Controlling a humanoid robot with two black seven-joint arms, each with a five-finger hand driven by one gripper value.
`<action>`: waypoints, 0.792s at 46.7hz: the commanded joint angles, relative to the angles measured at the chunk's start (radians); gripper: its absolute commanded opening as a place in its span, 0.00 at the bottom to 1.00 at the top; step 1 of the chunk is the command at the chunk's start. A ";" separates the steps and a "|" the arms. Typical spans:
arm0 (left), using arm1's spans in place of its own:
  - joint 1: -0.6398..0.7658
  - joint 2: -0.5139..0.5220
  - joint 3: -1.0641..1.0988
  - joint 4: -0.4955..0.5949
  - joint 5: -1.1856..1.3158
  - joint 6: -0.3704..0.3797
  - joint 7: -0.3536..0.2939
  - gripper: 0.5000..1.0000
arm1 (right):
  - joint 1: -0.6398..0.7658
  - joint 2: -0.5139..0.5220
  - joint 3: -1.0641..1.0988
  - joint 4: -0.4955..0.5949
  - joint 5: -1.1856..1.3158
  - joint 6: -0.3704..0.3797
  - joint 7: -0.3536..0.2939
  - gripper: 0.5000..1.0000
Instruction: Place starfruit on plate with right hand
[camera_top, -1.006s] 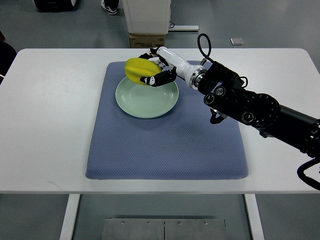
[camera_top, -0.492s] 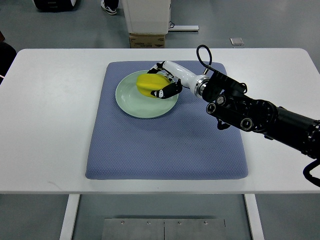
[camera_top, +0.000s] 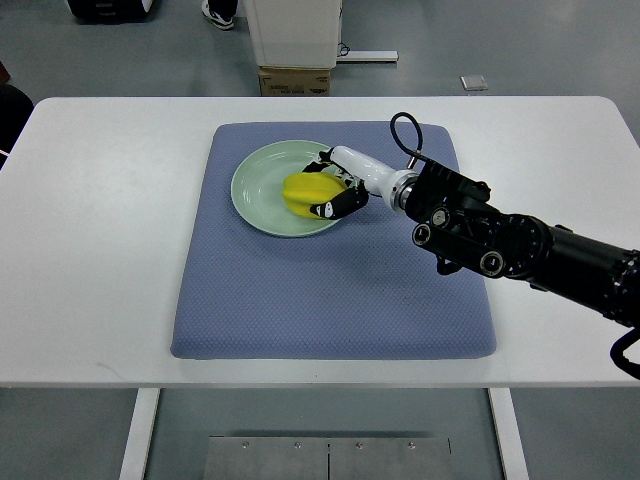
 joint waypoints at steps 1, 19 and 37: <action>0.000 0.000 0.001 0.000 0.000 0.000 0.001 1.00 | -0.002 0.000 0.000 0.000 0.000 0.000 -0.006 0.30; 0.000 0.000 0.001 0.000 0.000 0.000 0.001 1.00 | -0.002 0.000 0.011 0.020 0.077 -0.002 0.002 1.00; 0.000 0.000 -0.001 0.000 0.000 0.000 0.001 1.00 | 0.001 0.000 0.155 0.020 0.077 -0.003 0.002 1.00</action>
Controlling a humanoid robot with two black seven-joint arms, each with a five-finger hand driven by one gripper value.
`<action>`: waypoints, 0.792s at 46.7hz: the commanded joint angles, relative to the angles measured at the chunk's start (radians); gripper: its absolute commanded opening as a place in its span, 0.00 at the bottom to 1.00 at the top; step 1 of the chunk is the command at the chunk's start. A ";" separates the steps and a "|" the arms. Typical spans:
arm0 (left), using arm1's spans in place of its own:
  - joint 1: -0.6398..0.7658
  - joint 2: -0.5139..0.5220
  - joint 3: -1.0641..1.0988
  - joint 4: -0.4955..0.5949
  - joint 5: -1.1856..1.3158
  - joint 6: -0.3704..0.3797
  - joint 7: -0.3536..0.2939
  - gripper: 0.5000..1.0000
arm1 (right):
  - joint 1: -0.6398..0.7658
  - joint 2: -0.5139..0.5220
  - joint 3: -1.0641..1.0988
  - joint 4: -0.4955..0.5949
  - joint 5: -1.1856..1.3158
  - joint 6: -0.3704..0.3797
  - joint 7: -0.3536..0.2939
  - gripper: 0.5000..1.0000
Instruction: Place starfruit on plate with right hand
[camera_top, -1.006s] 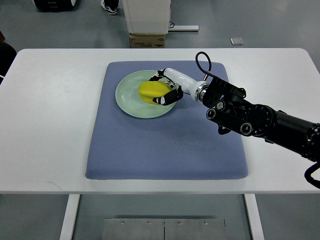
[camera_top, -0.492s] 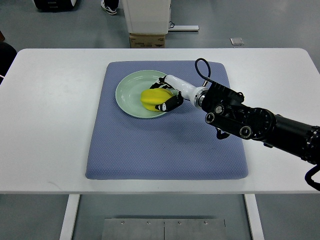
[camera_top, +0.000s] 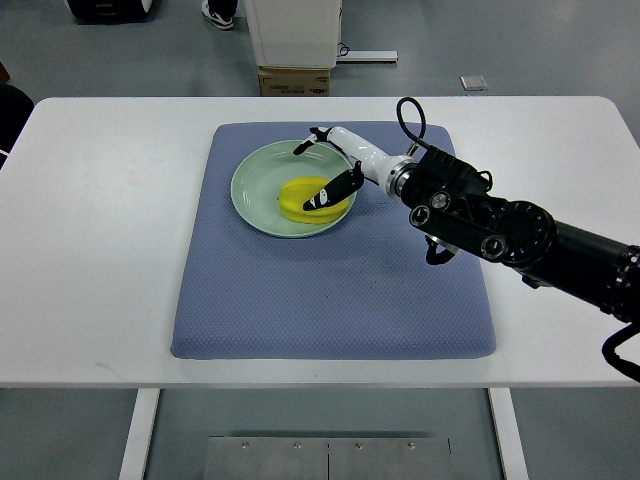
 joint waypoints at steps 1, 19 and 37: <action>0.000 0.000 -0.001 0.000 0.000 0.000 -0.001 1.00 | -0.005 0.000 0.029 0.002 0.000 0.000 0.000 1.00; 0.000 0.000 -0.001 0.000 0.000 0.000 0.000 1.00 | -0.040 -0.063 0.160 0.025 0.089 0.003 0.000 1.00; 0.000 0.000 0.000 0.000 0.000 0.000 0.000 1.00 | -0.182 -0.117 0.479 -0.020 0.146 0.000 -0.009 1.00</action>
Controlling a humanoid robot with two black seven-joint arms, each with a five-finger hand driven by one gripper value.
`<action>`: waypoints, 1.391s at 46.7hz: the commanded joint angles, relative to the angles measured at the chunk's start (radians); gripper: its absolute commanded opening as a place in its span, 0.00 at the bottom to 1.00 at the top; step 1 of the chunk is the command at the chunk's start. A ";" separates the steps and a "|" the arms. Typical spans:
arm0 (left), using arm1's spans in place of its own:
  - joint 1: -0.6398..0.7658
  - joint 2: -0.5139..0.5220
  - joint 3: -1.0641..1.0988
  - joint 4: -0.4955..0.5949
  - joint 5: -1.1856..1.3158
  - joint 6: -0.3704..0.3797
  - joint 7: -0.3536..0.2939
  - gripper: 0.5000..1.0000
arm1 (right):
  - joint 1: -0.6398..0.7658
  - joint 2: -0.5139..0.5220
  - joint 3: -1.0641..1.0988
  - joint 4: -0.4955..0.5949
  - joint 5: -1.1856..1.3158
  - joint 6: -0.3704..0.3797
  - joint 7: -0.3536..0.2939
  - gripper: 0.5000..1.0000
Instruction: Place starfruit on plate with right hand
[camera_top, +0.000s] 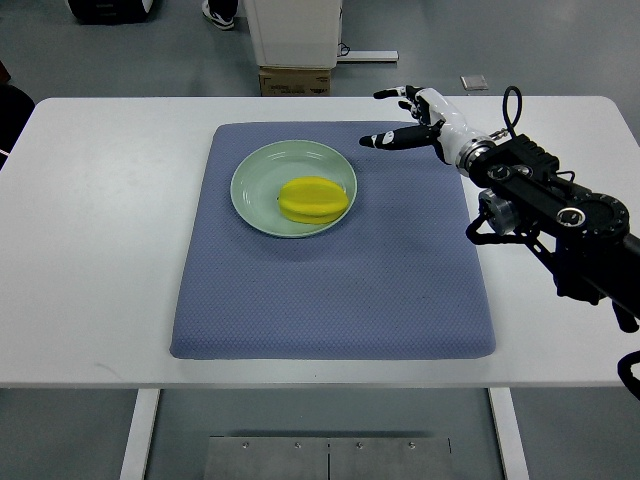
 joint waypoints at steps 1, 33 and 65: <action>0.000 0.000 0.001 0.000 0.001 0.000 -0.001 1.00 | -0.026 -0.001 0.070 -0.021 0.012 0.000 -0.001 1.00; 0.000 0.000 0.001 0.000 0.001 0.000 0.000 1.00 | -0.204 -0.003 0.430 -0.044 0.158 -0.054 0.038 1.00; 0.000 0.000 0.001 0.000 -0.001 0.000 0.000 1.00 | -0.301 0.005 0.479 0.004 0.158 -0.054 0.188 1.00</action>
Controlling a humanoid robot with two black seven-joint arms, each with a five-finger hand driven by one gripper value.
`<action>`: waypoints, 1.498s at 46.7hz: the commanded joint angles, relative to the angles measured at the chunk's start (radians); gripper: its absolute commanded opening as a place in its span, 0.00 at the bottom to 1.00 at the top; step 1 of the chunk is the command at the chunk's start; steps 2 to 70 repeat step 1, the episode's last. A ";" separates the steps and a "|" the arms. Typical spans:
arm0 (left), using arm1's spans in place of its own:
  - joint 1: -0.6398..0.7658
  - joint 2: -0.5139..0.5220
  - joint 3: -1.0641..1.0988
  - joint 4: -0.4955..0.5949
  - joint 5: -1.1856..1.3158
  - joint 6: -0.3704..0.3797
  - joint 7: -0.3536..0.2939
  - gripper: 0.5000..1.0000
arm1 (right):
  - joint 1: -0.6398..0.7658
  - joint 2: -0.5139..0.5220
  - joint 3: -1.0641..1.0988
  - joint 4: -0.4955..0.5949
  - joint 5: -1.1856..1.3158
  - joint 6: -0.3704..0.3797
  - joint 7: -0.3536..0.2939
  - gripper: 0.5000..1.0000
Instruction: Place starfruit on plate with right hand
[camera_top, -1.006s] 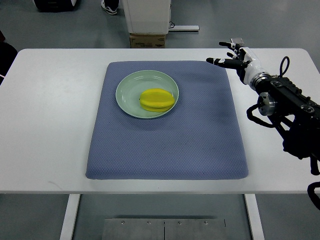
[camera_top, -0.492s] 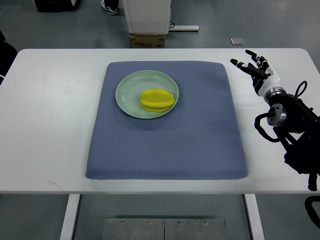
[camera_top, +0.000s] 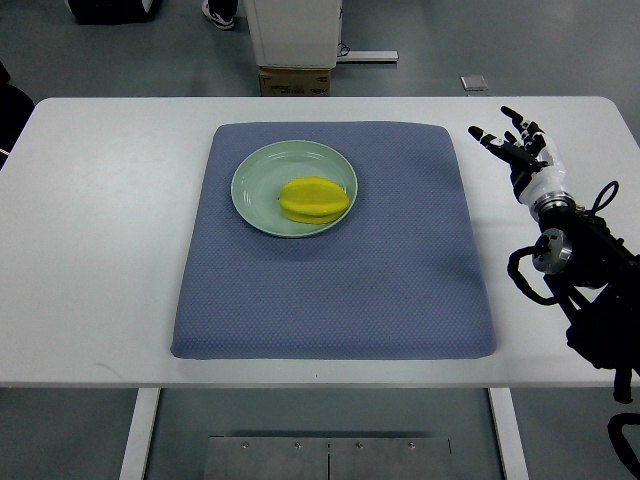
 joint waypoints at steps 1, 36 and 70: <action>0.000 0.000 -0.001 0.000 0.001 0.000 0.000 1.00 | 0.000 0.000 0.000 0.009 0.000 0.000 0.002 1.00; 0.000 0.000 -0.001 0.000 0.001 0.000 0.000 1.00 | 0.000 0.000 0.000 0.009 0.000 0.000 0.002 1.00; 0.000 0.000 -0.001 0.000 0.001 0.000 0.000 1.00 | 0.000 0.000 0.000 0.009 0.000 0.000 0.002 1.00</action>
